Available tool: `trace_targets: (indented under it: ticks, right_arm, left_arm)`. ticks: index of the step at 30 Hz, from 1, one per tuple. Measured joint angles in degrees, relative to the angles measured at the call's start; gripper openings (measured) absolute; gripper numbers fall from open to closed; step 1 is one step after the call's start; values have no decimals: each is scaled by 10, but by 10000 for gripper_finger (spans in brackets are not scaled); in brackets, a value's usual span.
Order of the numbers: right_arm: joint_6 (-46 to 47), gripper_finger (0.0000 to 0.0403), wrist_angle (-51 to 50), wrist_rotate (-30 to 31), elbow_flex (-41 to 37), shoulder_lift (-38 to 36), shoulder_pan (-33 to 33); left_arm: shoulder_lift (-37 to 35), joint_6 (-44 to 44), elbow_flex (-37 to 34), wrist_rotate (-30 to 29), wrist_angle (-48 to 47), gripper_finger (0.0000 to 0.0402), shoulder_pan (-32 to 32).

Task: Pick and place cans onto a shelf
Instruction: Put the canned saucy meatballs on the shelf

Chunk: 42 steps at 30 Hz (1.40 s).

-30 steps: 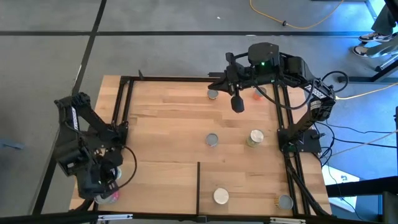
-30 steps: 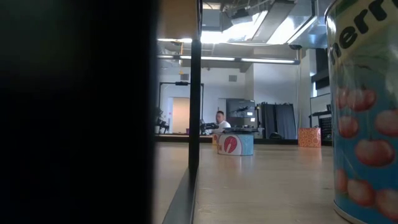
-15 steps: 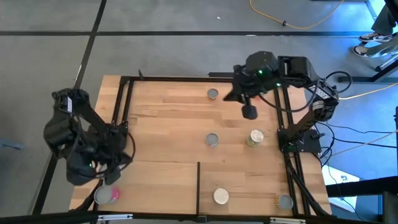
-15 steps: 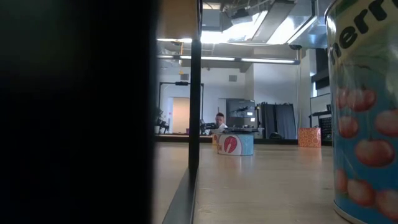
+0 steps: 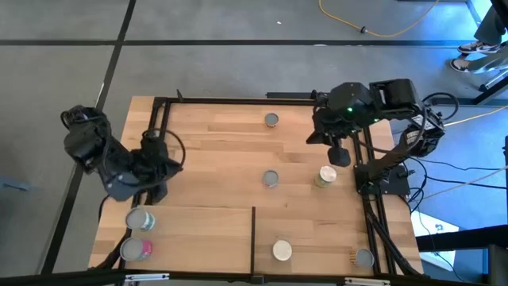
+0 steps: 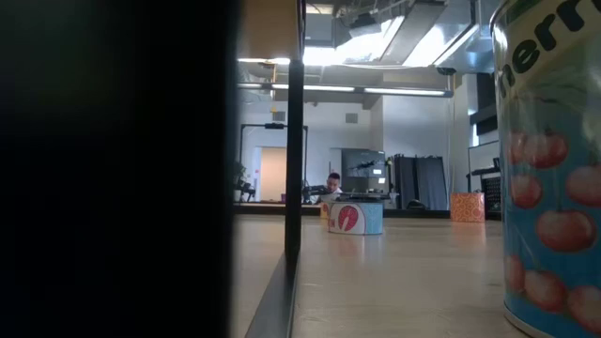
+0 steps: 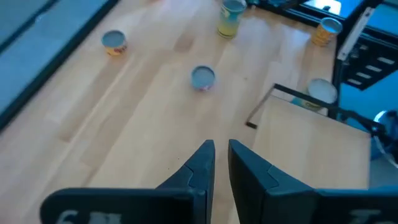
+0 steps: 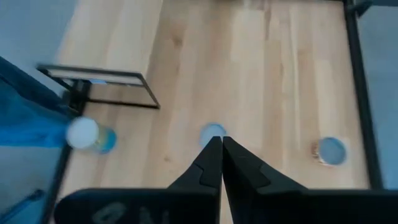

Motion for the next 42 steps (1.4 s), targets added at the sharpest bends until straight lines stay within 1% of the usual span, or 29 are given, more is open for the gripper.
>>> trace_targets:
  ticks: [2, 5, 6, 11, 14, 18, 20, 23, 26, 30, 33, 35, 36, 39, 42]
  right_arm:
    - [13, 16, -3, -17, -1, -8, 13]
    - [16, 16, -3, -20, -1, -18, 39]
    - [26, 16, -3, -15, -1, -20, 48]
    - [118, 16, -2, 47, -1, -26, 76]
    - [197, 16, -2, 112, -1, -26, 80]
    - [321, 16, -2, 245, -1, -24, 67]
    - [347, 16, -2, 269, -1, -25, 53]
    - [357, 15, 0, 273, -3, -24, 23]
    - [357, 9, 0, 283, -26, -26, -19]
    - [354, 5, -1, 283, -74, -28, -83]
    - [317, 6, -1, 284, -114, -28, -133]
    - [313, 6, -2, 281, -146, -28, -164]
    - [312, 6, -2, 272, -161, -28, -180]
    - [311, 7, -2, 209, -211, -28, -223]
    - [306, 16, -1, 183, -260, -27, -258]
  left_arm:
    - [-3, 13, 0, 0, 0, 39, 15]
    - [-3, 40, 0, 3, 0, 39, 33]
    - [-4, 48, 0, 6, 0, 39, 38]
    - [-4, 67, 0, 7, 0, 39, 59]
    - [-4, 68, 0, 7, 0, 39, 68]
    - [-4, 84, 0, 7, 0, 39, 78]
    - [-4, 93, 0, 7, 0, 39, 82]
    - [-4, 101, 0, 7, 0, 39, 89]
    - [-4, 111, 0, 7, 0, 39, 94]
    - [-4, 112, 0, 8, 0, 39, 99]
    - [-4, 112, 0, 7, 0, 39, 102]
    - [-4, 112, 0, 7, 0, 39, 102]
    - [-4, 112, 0, 8, 0, 39, 102]
    - [-4, 112, 0, 7, 0, 39, 102]
    - [-4, 112, 0, 7, 0, 39, 102]
